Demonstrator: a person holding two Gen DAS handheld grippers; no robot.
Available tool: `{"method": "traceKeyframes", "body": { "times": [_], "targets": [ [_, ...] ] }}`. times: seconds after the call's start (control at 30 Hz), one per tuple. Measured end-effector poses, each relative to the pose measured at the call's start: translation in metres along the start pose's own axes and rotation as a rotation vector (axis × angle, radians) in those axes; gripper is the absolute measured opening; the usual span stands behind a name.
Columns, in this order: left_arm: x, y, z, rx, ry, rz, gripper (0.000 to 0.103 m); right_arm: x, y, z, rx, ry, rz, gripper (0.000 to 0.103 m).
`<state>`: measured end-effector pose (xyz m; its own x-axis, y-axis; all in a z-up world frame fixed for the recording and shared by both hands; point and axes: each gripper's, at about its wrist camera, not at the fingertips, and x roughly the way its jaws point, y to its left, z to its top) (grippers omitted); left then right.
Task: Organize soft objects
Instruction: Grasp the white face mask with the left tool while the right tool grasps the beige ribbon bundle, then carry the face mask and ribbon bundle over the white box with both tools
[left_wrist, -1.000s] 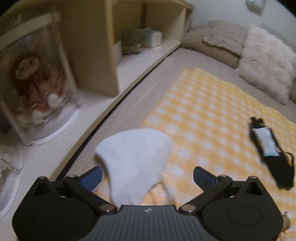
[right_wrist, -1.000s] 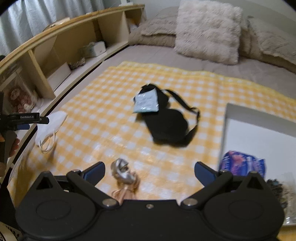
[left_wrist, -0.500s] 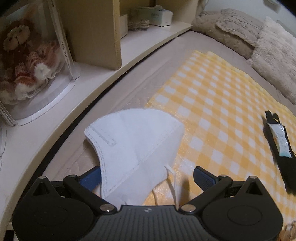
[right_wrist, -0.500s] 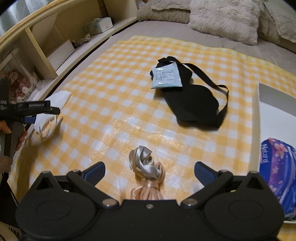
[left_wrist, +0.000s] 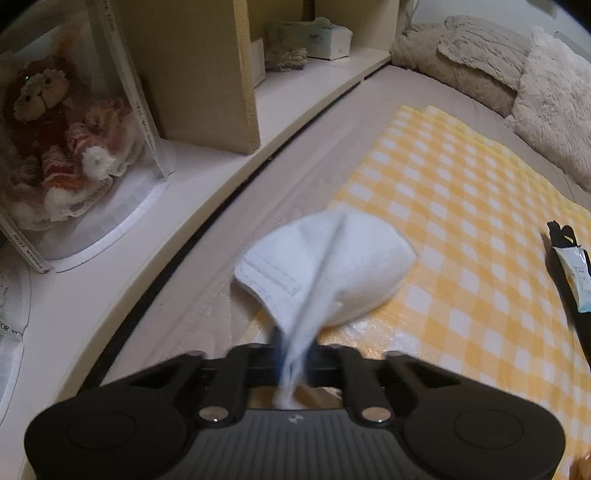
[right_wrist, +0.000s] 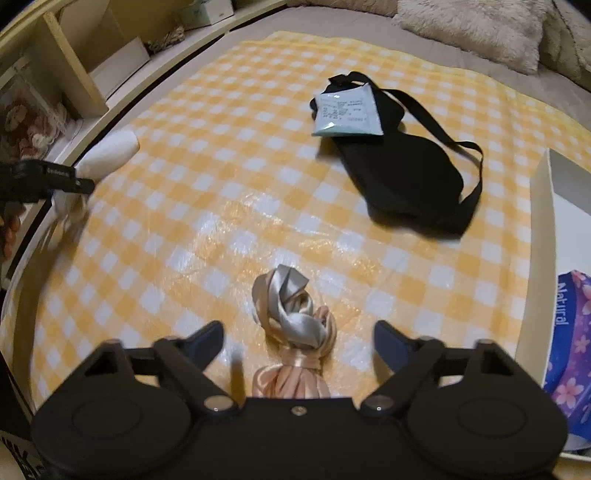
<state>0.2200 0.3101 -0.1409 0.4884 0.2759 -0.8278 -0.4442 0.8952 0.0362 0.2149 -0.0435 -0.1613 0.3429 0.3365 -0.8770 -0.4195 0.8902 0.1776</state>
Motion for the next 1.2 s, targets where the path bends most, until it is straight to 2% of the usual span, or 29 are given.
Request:
{"method": "traceKeyframes", "body": {
  "times": [0.03, 0.1, 0.17, 0.23, 0.27, 0.53, 0.7, 1.2],
  "targets": [
    [-0.001, 0.001, 0.000, -0.003, -0.002, -0.004, 0.006, 0.001, 0.000, 0.000, -0.003, 0.011, 0.003, 0.073],
    [-0.003, 0.003, -0.001, -0.001, -0.005, -0.014, 0.005, 0.005, 0.000, -0.002, 0.004, 0.048, 0.015, 0.057],
    [-0.004, 0.004, -0.002, 0.001, -0.008, -0.021, 0.004, 0.011, 0.000, -0.005, 0.010, 0.104, 0.021, 0.045],
    [-0.006, 0.004, -0.002, -0.003, -0.011, -0.028, 0.003, 0.012, 0.004, -0.007, -0.035, 0.103, -0.001, 0.035],
    [-0.008, 0.004, -0.003, -0.005, -0.015, -0.030, 0.003, 0.011, 0.007, -0.007, -0.065, 0.101, -0.012, 0.025],
    [-0.027, 0.000, 0.001, 0.000, -0.083, -0.063, 0.002, -0.012, 0.011, 0.001, -0.086, 0.003, 0.025, 0.023],
    [-0.038, -0.012, 0.002, 0.031, -0.108, -0.091, 0.002, -0.020, 0.011, 0.004, -0.099, -0.033, 0.010, 0.023],
    [-0.100, -0.094, 0.001, 0.183, -0.240, -0.254, 0.002, -0.063, -0.015, 0.016, -0.034, -0.188, -0.029, 0.023]
  ]
}}
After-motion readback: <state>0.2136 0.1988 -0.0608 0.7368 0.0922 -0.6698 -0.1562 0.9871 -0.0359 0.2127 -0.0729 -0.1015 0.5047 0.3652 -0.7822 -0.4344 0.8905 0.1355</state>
